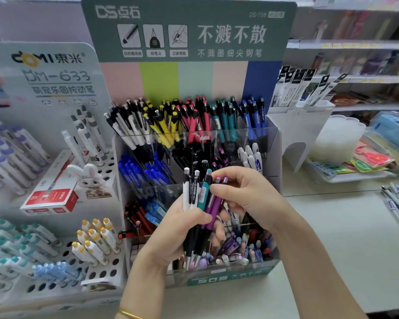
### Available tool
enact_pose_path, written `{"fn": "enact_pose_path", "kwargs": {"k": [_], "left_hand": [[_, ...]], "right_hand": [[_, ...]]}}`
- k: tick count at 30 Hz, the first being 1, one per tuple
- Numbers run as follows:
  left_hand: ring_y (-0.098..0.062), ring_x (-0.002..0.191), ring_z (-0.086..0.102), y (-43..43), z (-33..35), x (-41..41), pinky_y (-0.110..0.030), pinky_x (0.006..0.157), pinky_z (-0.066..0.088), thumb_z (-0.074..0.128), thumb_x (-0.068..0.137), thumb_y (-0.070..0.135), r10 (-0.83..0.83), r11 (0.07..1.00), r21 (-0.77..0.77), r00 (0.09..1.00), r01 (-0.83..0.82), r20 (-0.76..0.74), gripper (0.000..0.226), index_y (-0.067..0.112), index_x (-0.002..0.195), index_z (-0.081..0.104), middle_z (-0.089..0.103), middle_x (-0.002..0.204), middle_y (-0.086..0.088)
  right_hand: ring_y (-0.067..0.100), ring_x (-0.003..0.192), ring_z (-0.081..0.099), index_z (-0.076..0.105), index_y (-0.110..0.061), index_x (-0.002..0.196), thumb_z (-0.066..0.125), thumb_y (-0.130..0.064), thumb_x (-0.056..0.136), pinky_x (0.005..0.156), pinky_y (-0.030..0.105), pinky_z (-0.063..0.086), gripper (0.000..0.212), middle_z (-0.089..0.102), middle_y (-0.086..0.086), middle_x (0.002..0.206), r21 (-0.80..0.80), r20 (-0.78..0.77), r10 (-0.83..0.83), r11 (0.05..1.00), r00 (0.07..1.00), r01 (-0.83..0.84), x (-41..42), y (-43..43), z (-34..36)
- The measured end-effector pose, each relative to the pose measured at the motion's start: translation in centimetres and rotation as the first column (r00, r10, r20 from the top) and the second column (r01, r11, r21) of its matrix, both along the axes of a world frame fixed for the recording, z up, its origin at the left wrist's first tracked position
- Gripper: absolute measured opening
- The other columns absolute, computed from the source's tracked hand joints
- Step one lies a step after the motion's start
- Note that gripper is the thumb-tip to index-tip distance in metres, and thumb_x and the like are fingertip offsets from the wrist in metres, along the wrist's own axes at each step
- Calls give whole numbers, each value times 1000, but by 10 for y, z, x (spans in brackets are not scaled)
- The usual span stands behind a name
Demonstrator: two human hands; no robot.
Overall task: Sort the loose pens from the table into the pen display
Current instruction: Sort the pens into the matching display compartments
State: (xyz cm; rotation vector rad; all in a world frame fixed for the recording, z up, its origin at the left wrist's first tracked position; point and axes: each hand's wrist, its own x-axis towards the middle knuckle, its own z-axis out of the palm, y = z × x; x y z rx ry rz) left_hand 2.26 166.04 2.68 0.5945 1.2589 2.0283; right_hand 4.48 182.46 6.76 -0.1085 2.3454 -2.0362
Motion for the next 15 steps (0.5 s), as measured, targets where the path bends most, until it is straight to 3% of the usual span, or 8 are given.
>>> {"fn": "enact_pose_path", "kwargs": {"k": [3, 7, 11, 15], "left_hand": [[-20, 48, 53, 3, 2, -1, -26, 46, 48, 55, 79, 5, 12, 999, -32, 999, -14, -36, 27, -2, 105, 50, 59, 71, -18], [-18, 43, 49, 6, 6, -2, -23, 43, 46, 45, 84, 1, 16, 998, -62, 998, -19, -54, 15, -1, 97, 51, 58, 62, -18], [-21, 46, 57, 9, 9, -3, -24, 44, 49, 48, 83, 8, -6, 993, -118, 998, -2, -61, 23, -5, 101, 53, 63, 66, -19], [-21, 56, 63, 12, 10, -5, -27, 47, 54, 49, 84, 13, 17, 988, -153, 994, -34, -112, 29, -4, 107, 57, 70, 80, -19]], "right_hand": [[18, 43, 42, 64, -6, 104, 60, -7, 91, 38, 19, 34, 14, 50, 19, 64, -53, 34, 27, 998, 999, -25, 0, 5, 0], [14, 40, 45, 61, -11, 115, 57, -4, 92, 37, 18, 34, 24, 57, 7, 55, -79, 52, 55, 996, 997, -51, 3, 9, 2], [12, 38, 41, 65, -14, 95, 57, -3, 92, 36, 18, 34, 14, 54, 4, 53, -84, 49, -18, 996, 999, 22, 2, 14, 1], [14, 45, 38, 69, -14, 92, 58, -6, 92, 38, 20, 34, 14, 46, 9, 62, -58, 31, -92, 994, 995, 93, -1, 22, -1]]}}
